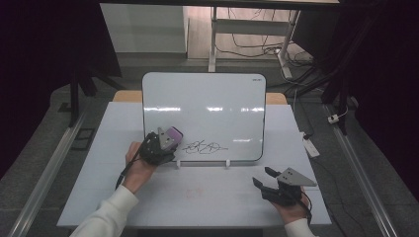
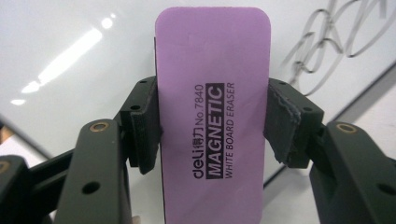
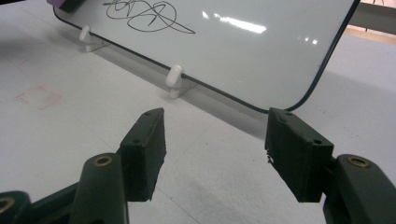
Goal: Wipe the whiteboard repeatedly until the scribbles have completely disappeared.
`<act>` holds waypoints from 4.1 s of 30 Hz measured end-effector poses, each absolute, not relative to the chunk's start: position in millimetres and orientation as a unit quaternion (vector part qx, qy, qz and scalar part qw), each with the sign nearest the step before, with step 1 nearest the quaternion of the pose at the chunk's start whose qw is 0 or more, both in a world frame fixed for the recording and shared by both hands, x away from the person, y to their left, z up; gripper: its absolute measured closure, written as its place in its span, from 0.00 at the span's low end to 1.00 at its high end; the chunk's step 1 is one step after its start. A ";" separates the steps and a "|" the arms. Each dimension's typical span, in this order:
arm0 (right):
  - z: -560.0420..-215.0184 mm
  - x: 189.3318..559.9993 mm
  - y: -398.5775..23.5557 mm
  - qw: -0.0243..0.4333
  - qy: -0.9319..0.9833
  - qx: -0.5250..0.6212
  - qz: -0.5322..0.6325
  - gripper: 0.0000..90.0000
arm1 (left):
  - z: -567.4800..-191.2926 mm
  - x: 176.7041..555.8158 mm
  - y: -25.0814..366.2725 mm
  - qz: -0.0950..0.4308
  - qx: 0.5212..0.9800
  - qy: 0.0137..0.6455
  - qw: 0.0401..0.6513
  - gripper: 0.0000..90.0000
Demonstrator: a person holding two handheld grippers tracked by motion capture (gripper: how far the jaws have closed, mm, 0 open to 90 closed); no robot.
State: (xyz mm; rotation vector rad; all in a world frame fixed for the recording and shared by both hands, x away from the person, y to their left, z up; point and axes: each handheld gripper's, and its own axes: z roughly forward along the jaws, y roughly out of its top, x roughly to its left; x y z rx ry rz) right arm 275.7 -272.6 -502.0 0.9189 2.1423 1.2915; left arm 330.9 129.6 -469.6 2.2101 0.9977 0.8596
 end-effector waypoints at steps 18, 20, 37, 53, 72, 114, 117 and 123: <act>-502.6 276.3 -273.3 0.235 0.781 0.335 0.471 0.42 | -467.8 335.9 107.1 0.302 0.824 0.364 0.311 0.46; -501.8 275.2 -273.4 0.236 0.781 0.335 0.472 0.42 | -463.8 336.7 131.2 0.309 0.808 0.389 0.316 0.46; -500.8 275.0 -273.6 0.239 0.779 0.334 0.473 0.42 | -474.1 338.8 60.4 0.299 0.817 0.351 0.345 0.46; -498.8 273.1 -286.0 0.251 0.767 0.353 0.474 0.42 | -484.8 343.6 -7.7 0.245 0.844 0.300 0.372 0.46; -498.9 271.8 -290.9 0.257 0.762 0.361 0.472 0.42 | -460.6 355.5 45.4 0.248 0.826 0.339 0.374 0.46; -497.0 269.4 -299.1 0.276 0.746 0.386 0.468 0.42 | -477.5 331.1 122.6 0.256 0.820 0.376 0.347 0.46; -497.2 269.6 -298.5 0.275 0.746 0.384 0.469 0.42 | -481.4 327.6 130.2 0.249 0.817 0.384 0.350 0.46; -496.9 270.1 -297.6 0.275 0.746 0.384 0.469 0.42 | -487.5 324.0 116.6 0.238 0.829 0.374 0.340 0.46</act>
